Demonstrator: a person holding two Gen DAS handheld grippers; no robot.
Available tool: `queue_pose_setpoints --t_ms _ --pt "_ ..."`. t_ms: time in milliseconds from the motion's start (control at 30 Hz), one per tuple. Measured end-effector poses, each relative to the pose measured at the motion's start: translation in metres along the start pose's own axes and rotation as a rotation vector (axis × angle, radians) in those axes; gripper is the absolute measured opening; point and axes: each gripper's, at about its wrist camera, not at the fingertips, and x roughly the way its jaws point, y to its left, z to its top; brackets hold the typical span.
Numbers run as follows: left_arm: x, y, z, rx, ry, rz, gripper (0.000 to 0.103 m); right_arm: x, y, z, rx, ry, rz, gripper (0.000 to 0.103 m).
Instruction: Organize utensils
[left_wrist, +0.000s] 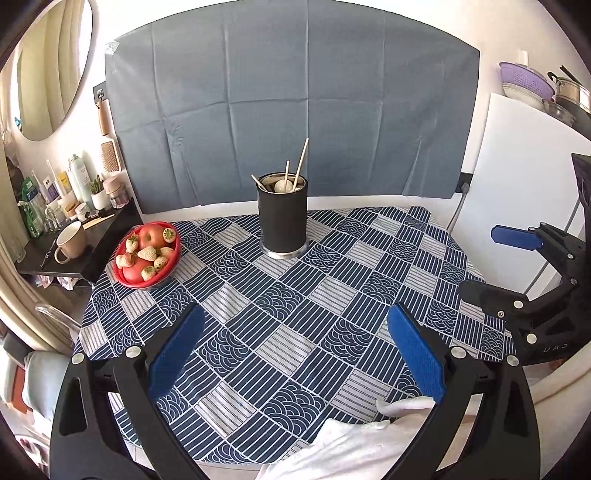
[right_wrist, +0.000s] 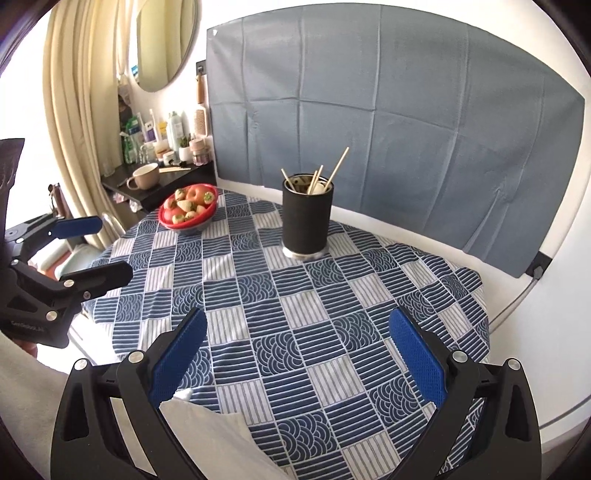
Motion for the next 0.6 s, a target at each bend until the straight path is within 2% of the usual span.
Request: queue_pose_setpoints --t_ms 600 --pt "-0.0055 -0.0075 -0.0041 0.024 0.0 -0.011 0.097 -0.002 0.0011 -0.0037 -0.005 0.001 0.013 0.095"
